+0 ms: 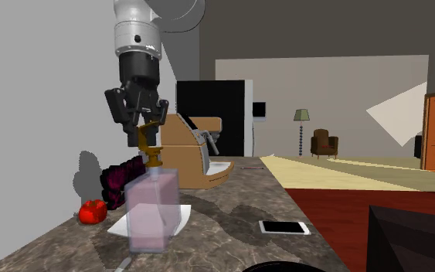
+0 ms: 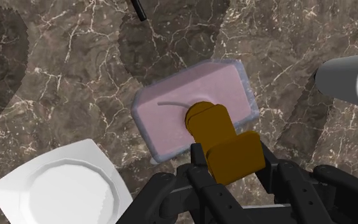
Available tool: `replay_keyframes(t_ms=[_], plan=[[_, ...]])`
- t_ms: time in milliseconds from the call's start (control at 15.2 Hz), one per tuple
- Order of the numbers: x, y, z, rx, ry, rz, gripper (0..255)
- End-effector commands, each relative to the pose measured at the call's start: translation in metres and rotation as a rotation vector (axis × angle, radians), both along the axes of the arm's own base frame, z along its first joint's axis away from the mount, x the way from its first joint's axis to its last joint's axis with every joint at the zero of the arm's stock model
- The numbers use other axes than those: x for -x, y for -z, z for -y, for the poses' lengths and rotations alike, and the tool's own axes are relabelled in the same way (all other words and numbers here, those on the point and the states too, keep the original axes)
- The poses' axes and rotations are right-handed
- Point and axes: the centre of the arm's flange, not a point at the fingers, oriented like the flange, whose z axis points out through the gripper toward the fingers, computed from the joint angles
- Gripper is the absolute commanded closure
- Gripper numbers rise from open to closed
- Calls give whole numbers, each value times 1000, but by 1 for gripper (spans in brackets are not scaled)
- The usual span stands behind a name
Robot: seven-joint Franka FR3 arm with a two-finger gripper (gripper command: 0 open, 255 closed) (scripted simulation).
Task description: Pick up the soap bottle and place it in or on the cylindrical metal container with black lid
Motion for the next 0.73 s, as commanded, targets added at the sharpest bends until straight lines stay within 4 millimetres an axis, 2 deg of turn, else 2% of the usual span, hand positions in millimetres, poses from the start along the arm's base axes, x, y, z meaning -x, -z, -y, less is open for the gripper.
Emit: replay_keyframes(t_ms=[0, 660], plan=[[0, -12, 0, 0, 0, 0, 255], [0, -64, 0, 0, 0, 0, 255]])
